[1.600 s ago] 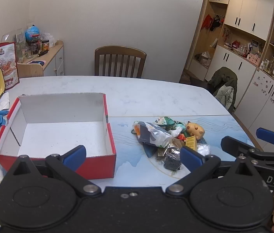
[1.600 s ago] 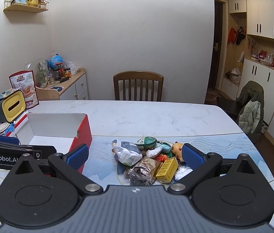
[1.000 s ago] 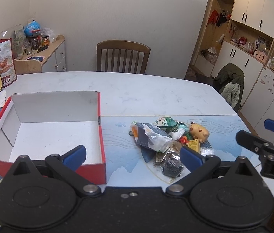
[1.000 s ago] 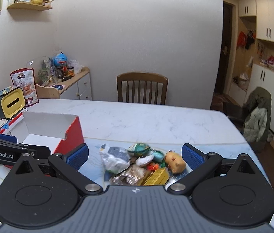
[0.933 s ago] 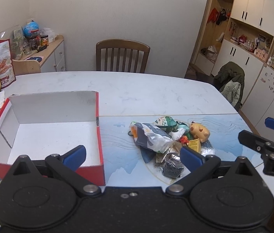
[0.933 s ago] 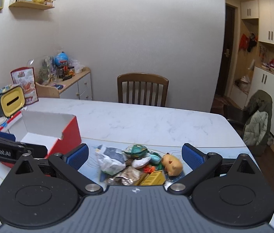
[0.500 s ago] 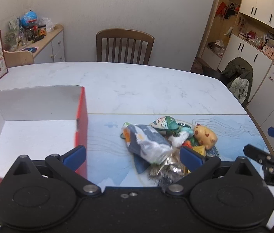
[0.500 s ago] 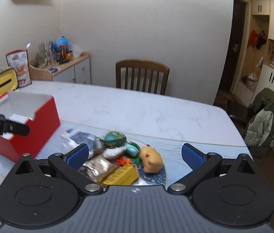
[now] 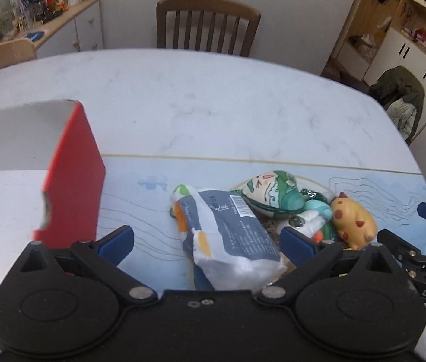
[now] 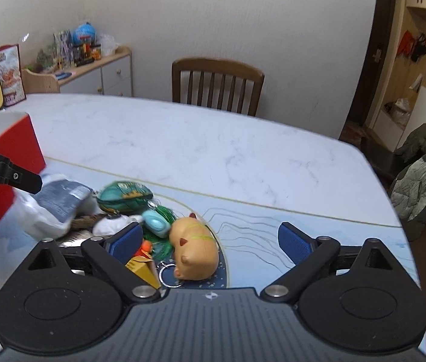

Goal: Organize objects
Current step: 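Reach both tools toward the pile of items on the table, then grasp the yellow plush toy with the right tool while the left grasps the grey snack bag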

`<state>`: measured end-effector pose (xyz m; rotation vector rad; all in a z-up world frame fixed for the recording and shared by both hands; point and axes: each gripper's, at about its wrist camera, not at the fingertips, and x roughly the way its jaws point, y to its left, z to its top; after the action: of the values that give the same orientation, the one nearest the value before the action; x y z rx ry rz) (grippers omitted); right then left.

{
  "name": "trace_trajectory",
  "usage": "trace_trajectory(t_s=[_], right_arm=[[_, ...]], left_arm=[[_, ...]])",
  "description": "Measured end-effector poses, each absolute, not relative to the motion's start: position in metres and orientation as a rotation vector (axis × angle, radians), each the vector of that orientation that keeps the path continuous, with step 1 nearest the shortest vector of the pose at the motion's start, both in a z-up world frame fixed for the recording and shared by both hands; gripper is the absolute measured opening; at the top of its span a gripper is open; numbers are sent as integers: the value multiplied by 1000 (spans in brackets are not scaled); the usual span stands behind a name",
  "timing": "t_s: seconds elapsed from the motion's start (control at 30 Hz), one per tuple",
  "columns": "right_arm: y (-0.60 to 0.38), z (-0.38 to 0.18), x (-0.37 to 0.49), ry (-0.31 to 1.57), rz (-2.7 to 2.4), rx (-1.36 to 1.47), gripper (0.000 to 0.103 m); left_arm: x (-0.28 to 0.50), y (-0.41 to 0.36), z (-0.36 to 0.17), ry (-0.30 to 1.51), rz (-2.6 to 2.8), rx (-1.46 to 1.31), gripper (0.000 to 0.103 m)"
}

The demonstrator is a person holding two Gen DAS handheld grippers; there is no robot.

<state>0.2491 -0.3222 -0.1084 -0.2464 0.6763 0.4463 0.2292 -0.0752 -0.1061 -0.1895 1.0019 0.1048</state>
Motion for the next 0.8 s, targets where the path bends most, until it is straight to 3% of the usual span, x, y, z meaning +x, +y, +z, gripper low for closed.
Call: trace_trajectory(t_s=[0.2, 0.5, 0.67, 0.73, 0.8], right_arm=[[-320, -137, 278, 765, 456, -239, 83], [-315, -156, 298, 853, 508, -210, 62], [-313, -157, 299, 866, 529, -204, 51], [-313, -156, 299, 866, 535, -199, 45], [-313, -156, 298, 868, 533, -200, 43]], left_arm=[[244, -73, -128, 1064, 103, -258, 100], [248, -72, -141, 1100, 106, -338, 84], [246, -72, -138, 1098, 103, -358, 69], [246, -73, -136, 1093, 103, -356, 56], [244, -74, -135, 1086, 106, -345, 51]])
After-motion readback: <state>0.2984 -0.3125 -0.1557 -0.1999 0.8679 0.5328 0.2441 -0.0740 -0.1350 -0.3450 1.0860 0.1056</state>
